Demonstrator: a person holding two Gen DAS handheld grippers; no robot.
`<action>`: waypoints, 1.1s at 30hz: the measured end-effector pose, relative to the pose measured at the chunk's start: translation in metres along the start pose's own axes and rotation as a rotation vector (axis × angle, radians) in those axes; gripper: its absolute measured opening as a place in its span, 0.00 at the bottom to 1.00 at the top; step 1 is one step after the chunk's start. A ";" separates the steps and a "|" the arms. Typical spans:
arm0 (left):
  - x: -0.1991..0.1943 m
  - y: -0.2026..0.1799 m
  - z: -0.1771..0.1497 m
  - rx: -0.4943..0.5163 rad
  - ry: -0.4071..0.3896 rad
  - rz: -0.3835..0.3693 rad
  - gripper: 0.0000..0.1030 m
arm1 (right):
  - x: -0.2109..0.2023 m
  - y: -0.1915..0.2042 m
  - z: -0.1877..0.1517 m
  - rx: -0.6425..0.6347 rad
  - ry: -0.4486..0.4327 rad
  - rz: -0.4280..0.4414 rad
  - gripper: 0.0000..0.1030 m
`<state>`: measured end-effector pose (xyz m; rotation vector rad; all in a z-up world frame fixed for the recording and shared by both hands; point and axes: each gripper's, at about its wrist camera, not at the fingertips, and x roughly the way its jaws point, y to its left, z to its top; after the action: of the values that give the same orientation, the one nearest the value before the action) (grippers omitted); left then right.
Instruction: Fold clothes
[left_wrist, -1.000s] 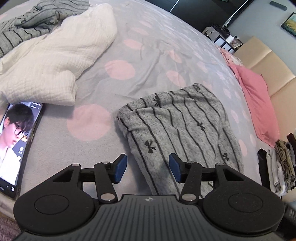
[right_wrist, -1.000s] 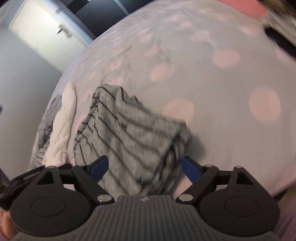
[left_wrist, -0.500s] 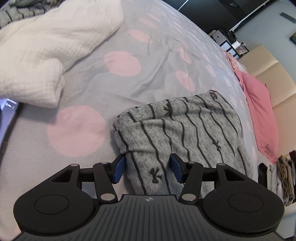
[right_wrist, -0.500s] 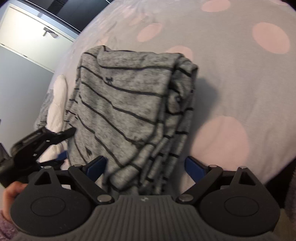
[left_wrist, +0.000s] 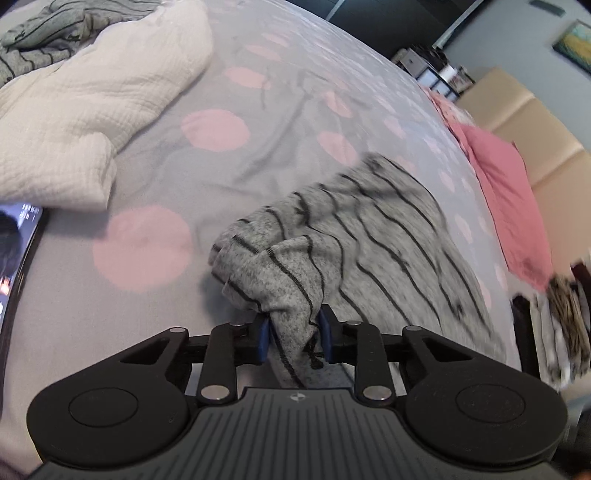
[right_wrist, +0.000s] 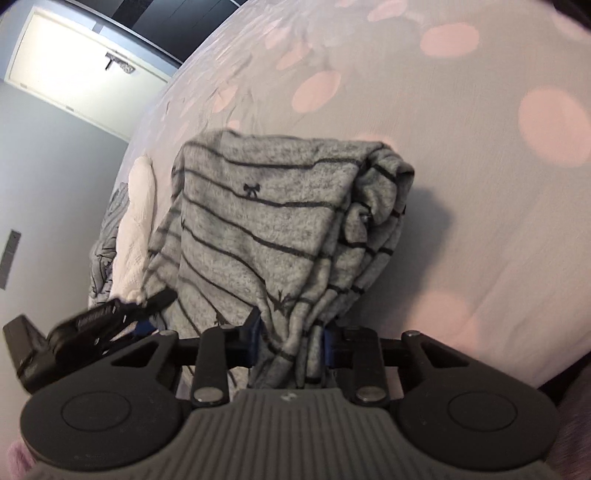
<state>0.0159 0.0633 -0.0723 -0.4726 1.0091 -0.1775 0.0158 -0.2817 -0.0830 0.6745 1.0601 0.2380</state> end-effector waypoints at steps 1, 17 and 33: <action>-0.003 -0.005 -0.006 0.015 0.009 0.002 0.22 | -0.005 0.001 0.007 -0.019 0.007 -0.016 0.32; -0.008 -0.046 -0.049 0.134 0.157 -0.019 0.17 | -0.029 -0.005 0.063 -0.394 0.119 -0.196 0.32; -0.040 -0.031 0.004 0.105 0.032 0.023 0.53 | -0.039 -0.035 0.062 -0.206 0.031 -0.130 0.80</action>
<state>0.0005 0.0518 -0.0250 -0.3637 1.0310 -0.2171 0.0457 -0.3528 -0.0566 0.4161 1.0879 0.2422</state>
